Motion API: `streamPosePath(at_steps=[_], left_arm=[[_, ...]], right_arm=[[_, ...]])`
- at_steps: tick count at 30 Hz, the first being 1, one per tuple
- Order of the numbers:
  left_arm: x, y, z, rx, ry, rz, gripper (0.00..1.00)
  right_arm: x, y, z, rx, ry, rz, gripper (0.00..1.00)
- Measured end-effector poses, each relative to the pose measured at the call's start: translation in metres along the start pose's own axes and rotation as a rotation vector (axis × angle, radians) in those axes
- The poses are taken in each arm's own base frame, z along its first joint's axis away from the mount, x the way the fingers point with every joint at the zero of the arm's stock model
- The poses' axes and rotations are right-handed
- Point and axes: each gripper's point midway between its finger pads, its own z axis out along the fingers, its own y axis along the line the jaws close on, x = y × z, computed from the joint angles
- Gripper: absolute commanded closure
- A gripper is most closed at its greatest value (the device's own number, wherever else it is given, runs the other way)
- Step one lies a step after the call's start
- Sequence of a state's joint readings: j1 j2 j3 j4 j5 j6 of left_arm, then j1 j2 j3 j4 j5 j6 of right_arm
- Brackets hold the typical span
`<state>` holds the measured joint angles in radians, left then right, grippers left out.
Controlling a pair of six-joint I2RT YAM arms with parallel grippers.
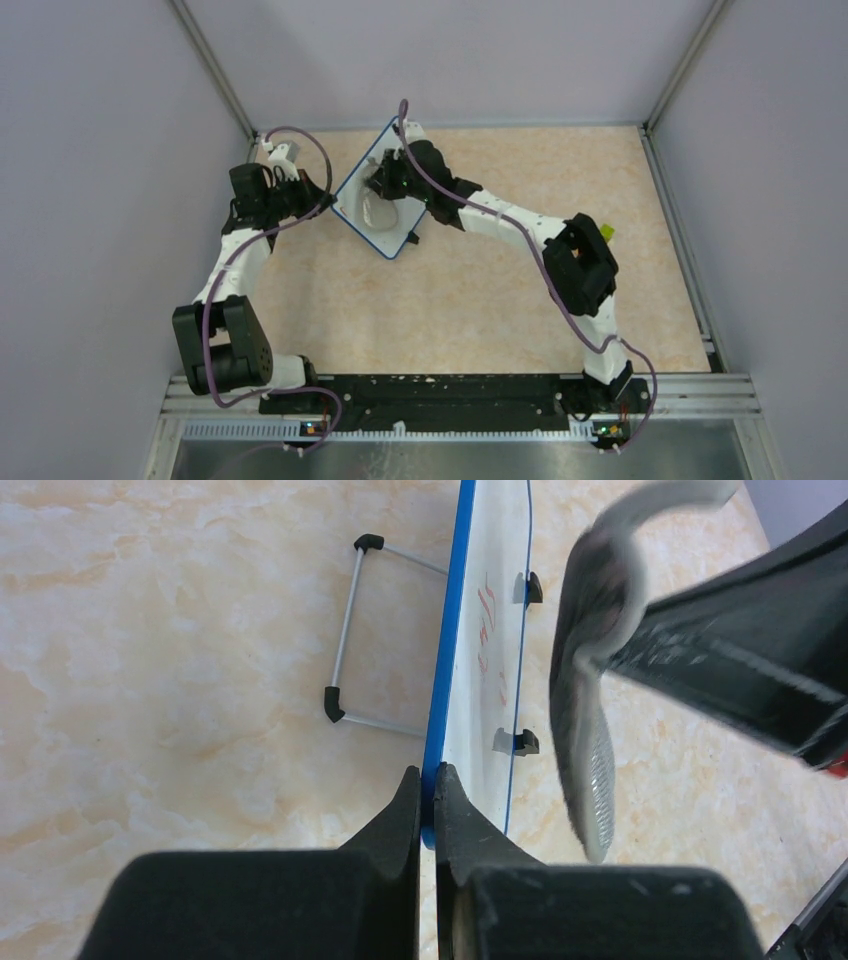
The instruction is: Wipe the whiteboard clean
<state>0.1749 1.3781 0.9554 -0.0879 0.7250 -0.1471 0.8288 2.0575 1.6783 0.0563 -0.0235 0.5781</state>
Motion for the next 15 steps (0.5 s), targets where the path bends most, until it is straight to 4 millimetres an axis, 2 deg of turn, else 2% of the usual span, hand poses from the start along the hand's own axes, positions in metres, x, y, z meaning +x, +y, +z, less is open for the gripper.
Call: streamPosePath(at_steps=[3, 5, 7, 10, 15], left_arm=[[0.000, 0.000, 0.000, 0.000, 0.000, 0.000, 1.00], [0.000, 0.000, 0.000, 0.000, 0.000, 0.001, 1.00], [0.000, 0.000, 0.000, 0.000, 0.000, 0.001, 1.00], [0.000, 0.001, 0.000, -0.006, 0.000, 0.003, 1.00], [0.001, 0.001, 0.001, -0.012, 0.003, 0.004, 1.00]], right_arm=[[-0.031, 0.020, 0.008, -0.049, -0.074, -0.001, 1.00], [-0.040, 0.026, 0.018, -0.067, -0.101, -0.001, 1.00], [-0.034, 0.022, 0.028, -0.065, -0.095, 0.004, 1.00], [-0.012, 0.008, 0.044, -0.040, -0.054, 0.016, 1.00], [-0.008, 0.002, 0.044, -0.036, -0.072, 0.038, 1.00]])
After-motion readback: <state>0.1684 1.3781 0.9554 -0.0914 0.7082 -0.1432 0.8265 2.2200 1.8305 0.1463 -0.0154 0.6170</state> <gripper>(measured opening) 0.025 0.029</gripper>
